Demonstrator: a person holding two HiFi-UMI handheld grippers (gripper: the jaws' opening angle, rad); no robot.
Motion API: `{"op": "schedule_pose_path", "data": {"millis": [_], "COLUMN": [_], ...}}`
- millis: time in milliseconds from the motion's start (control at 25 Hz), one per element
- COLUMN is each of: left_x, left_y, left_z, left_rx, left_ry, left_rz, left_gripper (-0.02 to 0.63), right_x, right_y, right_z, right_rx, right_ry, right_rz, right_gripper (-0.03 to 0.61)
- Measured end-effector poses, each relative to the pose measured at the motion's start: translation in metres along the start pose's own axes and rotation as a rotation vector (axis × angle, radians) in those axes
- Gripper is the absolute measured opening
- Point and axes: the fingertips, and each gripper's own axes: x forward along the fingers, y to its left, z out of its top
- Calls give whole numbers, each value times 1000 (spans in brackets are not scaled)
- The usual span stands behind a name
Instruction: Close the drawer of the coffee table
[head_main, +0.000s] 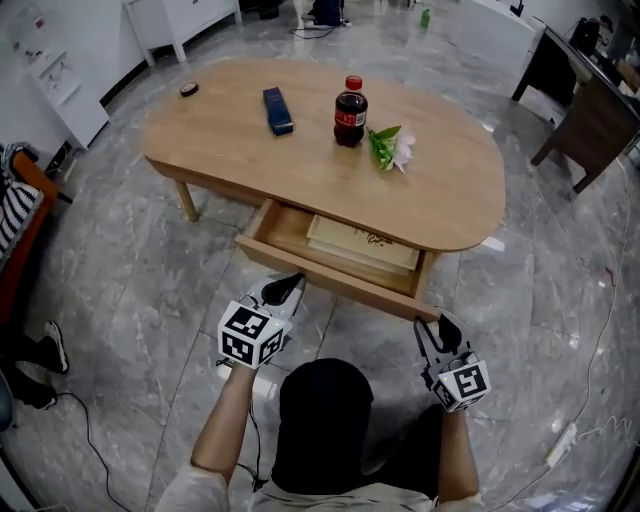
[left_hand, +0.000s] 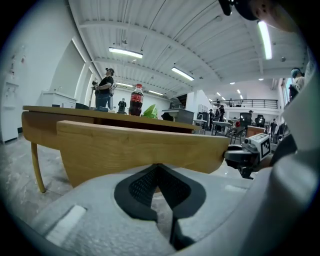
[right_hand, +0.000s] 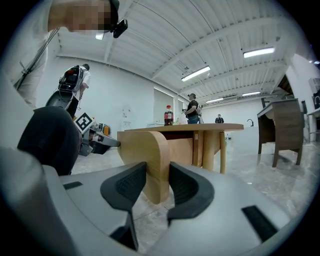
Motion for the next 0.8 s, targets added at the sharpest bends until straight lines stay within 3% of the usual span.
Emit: {"op": "schedule_pose_path", "data": {"millis": [200, 400, 800], "left_x": [19, 44, 82], "left_y": [12, 22, 38], "left_z": [9, 20, 35], "left_rx": [-44, -72, -157], "left_ry": [-41, -98, -171], "left_rz": [30, 71, 52], "left_gripper": [8, 8, 8], "right_x": [20, 35, 61], "right_y": [-20, -42, -80], "right_z": [4, 8, 10], "right_rx": [-30, -6, 19], "right_ry": [26, -32, -73], "right_rz": [39, -2, -49], "right_gripper": [150, 150, 153]}}
